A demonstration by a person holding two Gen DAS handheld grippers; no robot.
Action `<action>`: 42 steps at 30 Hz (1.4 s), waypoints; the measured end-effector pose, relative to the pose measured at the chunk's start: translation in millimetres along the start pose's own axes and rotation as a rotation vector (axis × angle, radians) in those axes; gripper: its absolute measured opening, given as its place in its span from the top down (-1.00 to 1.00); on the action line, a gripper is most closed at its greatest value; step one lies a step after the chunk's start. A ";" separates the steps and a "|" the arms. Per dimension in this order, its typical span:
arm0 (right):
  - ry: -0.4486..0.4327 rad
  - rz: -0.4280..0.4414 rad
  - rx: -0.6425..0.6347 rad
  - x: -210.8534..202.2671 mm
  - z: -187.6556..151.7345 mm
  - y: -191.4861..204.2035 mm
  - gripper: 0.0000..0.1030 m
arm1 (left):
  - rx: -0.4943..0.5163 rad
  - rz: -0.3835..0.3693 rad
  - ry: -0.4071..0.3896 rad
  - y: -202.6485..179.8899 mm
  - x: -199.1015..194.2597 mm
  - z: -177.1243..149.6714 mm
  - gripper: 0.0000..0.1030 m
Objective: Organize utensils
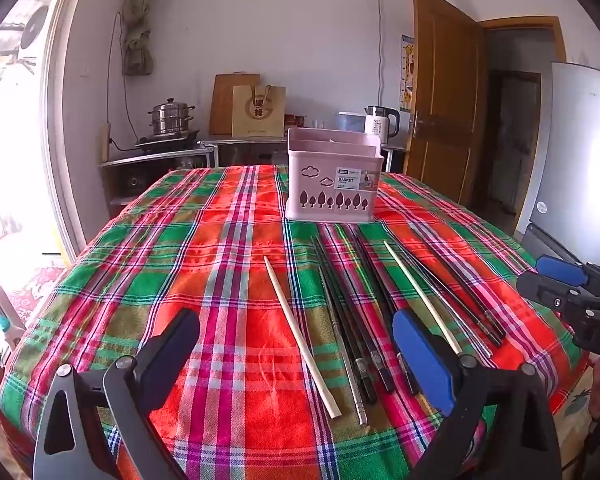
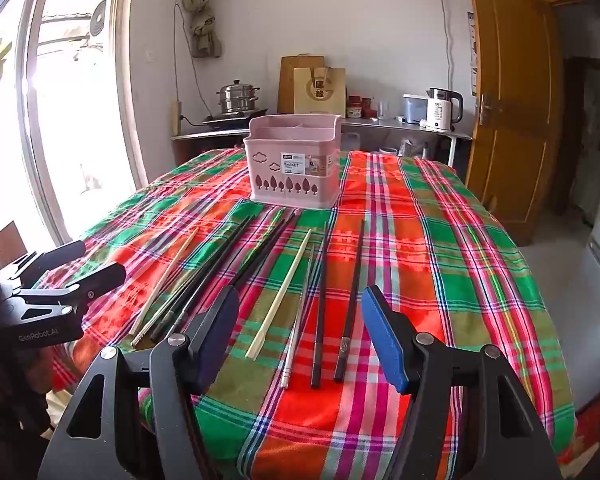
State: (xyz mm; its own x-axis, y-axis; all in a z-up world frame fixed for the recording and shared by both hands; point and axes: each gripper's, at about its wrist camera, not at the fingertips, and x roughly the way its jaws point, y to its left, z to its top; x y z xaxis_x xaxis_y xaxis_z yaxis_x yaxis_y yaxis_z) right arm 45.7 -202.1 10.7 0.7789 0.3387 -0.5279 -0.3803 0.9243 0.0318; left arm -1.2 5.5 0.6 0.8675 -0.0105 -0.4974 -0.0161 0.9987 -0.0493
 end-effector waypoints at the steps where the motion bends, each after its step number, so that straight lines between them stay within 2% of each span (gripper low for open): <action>1: 0.000 0.000 0.000 -0.5 0.9 0.3 -0.24 | 0.000 0.000 0.001 0.1 0.1 0.0 -0.91; 42: -0.009 -0.004 0.000 -2.8 2.3 -1.1 -0.24 | -0.005 -0.010 0.003 -1.4 1.8 2.6 -0.91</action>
State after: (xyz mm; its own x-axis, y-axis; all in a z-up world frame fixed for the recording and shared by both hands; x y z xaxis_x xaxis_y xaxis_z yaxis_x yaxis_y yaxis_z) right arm 45.0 -203.6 14.1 0.7849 0.3365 -0.5202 -0.3770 0.9257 0.0300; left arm 1.7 4.3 2.0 0.8659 -0.0211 -0.4998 -0.0097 0.9982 -0.0589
